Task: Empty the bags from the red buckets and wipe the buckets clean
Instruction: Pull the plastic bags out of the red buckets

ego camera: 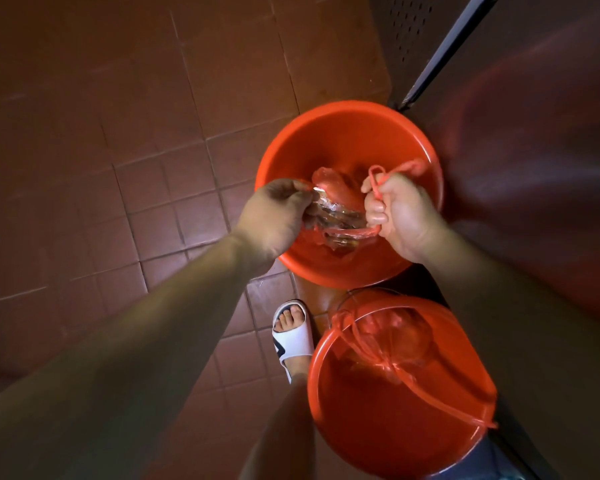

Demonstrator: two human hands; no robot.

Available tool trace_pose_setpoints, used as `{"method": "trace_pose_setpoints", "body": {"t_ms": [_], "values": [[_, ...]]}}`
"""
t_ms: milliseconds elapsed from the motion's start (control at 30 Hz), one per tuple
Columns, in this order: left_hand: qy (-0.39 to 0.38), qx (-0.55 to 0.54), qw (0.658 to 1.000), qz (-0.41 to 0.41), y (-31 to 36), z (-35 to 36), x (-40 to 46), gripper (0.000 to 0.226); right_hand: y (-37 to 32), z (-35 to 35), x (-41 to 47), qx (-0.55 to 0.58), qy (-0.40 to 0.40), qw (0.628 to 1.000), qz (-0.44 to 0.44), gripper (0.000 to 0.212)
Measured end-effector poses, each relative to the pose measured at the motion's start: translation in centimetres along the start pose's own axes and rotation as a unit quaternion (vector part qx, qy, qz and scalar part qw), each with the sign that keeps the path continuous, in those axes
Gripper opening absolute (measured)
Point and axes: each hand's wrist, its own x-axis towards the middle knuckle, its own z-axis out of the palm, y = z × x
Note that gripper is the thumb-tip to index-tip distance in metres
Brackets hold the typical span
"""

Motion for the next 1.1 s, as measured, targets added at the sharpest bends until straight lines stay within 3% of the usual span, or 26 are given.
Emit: {"method": "trace_pose_setpoints", "body": {"t_ms": [100,167,233,267,367,467,533,633,800,933,1100], "values": [[-0.025,0.052,0.998,0.011,-0.5,0.5,0.3,0.018,0.8,0.4,0.6,-0.195,0.016,0.981,0.005,0.060],[-0.035,0.160,0.985,0.051,-0.6,0.7,0.6,0.020,1.1,0.5,1.0,-0.336,-0.031,0.941,-0.018,0.084],[-0.058,0.268,0.955,0.115,-0.5,0.9,1.0,0.023,1.0,0.9,0.7,-0.395,-0.087,0.912,-0.063,0.099],[-0.068,0.316,0.935,0.146,-0.6,1.1,1.2,0.024,1.2,1.2,0.6,-0.391,-0.123,0.905,-0.113,0.097],[-0.033,0.419,0.887,0.193,-0.7,1.3,1.9,0.014,1.8,2.2,0.7,-0.355,-0.168,0.895,-0.212,0.053],[-0.053,0.422,0.882,0.206,-0.6,0.7,2.5,0.018,1.3,2.1,1.2,-0.448,-0.103,0.878,-0.131,0.016],[-0.080,0.370,0.908,0.177,-0.6,0.3,2.6,0.029,1.7,1.8,1.4,-0.419,-0.062,0.903,-0.077,0.027],[-0.042,0.378,0.914,0.143,-1.2,-0.4,3.1,0.031,2.3,1.6,1.3,-0.208,-0.011,0.978,-0.032,0.037],[-0.018,0.329,0.940,0.090,-2.6,-0.1,3.6,0.005,2.1,1.4,1.9,-0.094,0.017,0.995,-0.013,0.030],[-0.052,0.294,0.952,0.073,-3.9,1.5,4.5,0.013,1.1,1.1,2.8,-0.228,0.083,0.967,-0.081,0.034],[-0.058,0.270,0.950,0.146,-4.1,4.1,6.1,0.010,0.2,0.5,1.9,-0.395,0.033,0.899,-0.187,0.036]]}}
